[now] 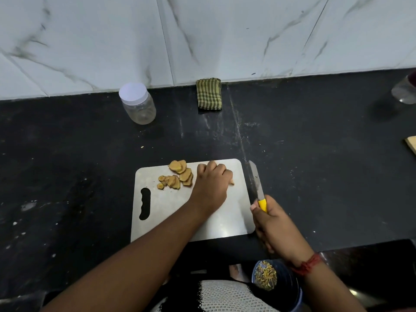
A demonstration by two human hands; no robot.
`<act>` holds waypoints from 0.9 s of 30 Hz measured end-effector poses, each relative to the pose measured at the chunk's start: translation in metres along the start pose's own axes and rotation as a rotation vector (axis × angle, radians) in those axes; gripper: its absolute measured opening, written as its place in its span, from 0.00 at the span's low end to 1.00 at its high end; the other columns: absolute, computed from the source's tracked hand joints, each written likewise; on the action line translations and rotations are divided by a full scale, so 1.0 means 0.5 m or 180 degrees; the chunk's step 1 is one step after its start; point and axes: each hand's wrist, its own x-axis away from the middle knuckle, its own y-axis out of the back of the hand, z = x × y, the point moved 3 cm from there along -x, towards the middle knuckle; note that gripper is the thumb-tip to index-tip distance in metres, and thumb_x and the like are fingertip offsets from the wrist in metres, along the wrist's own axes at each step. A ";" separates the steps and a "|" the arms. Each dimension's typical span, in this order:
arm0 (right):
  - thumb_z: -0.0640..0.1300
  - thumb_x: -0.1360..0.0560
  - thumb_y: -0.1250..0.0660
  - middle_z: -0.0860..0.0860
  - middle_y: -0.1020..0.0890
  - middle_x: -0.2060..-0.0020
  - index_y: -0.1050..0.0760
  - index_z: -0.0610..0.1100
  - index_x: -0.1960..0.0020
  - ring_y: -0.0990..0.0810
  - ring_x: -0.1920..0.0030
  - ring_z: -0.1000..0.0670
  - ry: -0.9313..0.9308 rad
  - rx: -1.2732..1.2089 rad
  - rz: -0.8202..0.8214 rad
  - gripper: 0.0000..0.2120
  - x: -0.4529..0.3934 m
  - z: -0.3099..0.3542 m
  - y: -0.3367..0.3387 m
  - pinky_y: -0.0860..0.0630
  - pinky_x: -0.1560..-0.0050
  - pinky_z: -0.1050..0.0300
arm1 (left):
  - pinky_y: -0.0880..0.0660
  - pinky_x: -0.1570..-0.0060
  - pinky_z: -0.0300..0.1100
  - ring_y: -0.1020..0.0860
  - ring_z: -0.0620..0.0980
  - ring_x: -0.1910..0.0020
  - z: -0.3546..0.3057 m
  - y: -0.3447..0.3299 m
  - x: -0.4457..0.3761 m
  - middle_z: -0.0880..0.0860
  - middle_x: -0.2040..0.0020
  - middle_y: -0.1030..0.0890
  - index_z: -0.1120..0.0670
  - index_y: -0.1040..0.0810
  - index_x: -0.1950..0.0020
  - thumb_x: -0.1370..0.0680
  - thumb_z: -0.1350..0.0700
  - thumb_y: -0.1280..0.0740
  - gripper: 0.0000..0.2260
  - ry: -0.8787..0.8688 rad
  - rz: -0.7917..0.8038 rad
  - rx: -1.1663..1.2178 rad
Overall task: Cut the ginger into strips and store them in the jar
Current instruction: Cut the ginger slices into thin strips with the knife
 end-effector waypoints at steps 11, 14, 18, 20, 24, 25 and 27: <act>0.49 0.19 0.41 0.49 0.32 0.75 0.34 0.47 0.56 0.38 0.80 0.50 0.0063 -0.0009 0.0081 0.09 -0.018 0.002 -0.009 0.38 0.78 0.60 | 0.34 0.42 0.53 0.27 0.55 0.41 0.014 0.002 0.012 0.52 0.40 0.21 0.53 0.19 0.36 0.21 0.63 0.37 0.16 0.0022 -0.0061 0.0084; 0.49 0.19 0.41 0.47 0.33 0.75 0.35 0.45 0.55 0.38 0.81 0.50 0.0128 0.0041 0.0084 0.10 -0.021 0.006 -0.011 0.38 0.78 0.60 | 0.34 0.37 0.55 0.26 0.56 0.38 -0.003 0.003 0.007 0.55 0.38 0.20 0.54 0.19 0.35 0.21 0.63 0.36 0.16 -0.0182 0.0077 0.0075; 0.48 0.19 0.41 0.48 0.33 0.75 0.34 0.46 0.56 0.39 0.80 0.50 0.0111 -0.0071 0.0106 0.09 -0.016 0.003 -0.016 0.40 0.78 0.61 | 0.35 0.35 0.53 0.26 0.55 0.37 -0.011 0.002 0.019 0.54 0.36 0.20 0.53 0.21 0.32 0.20 0.61 0.34 0.16 -0.0129 0.0044 0.0066; 0.49 0.19 0.42 0.49 0.33 0.75 0.34 0.47 0.56 0.39 0.80 0.50 0.0106 -0.0087 0.0130 0.09 -0.014 0.003 -0.019 0.40 0.78 0.61 | 0.32 0.39 0.53 0.24 0.55 0.41 -0.001 0.009 0.029 0.54 0.40 0.18 0.53 0.18 0.36 0.22 0.61 0.32 0.15 -0.0046 -0.0141 0.0161; 0.49 0.18 0.42 0.49 0.34 0.75 0.34 0.47 0.57 0.39 0.80 0.50 0.0158 -0.0065 0.0179 0.10 -0.017 0.009 -0.033 0.40 0.78 0.60 | 0.31 0.42 0.51 0.23 0.52 0.46 0.051 0.037 0.067 0.50 0.46 0.17 0.51 0.17 0.42 0.22 0.61 0.33 0.11 0.0212 -0.0657 0.0282; 0.49 0.18 0.42 0.49 0.34 0.75 0.35 0.47 0.57 0.39 0.80 0.50 0.0170 -0.0056 0.0196 0.10 -0.018 0.011 -0.039 0.40 0.78 0.60 | 0.33 0.43 0.50 0.23 0.52 0.47 0.072 0.047 0.080 0.50 0.47 0.18 0.51 0.17 0.43 0.22 0.61 0.33 0.11 0.0373 -0.0794 0.0346; 0.48 0.18 0.42 0.49 0.33 0.75 0.35 0.46 0.56 0.39 0.79 0.50 0.0184 -0.0028 0.0243 0.09 -0.020 0.019 -0.053 0.40 0.78 0.60 | 0.36 0.47 0.50 0.25 0.52 0.49 0.122 0.065 0.107 0.48 0.49 0.19 0.50 0.19 0.45 0.22 0.59 0.35 0.09 0.0773 -0.0987 0.0374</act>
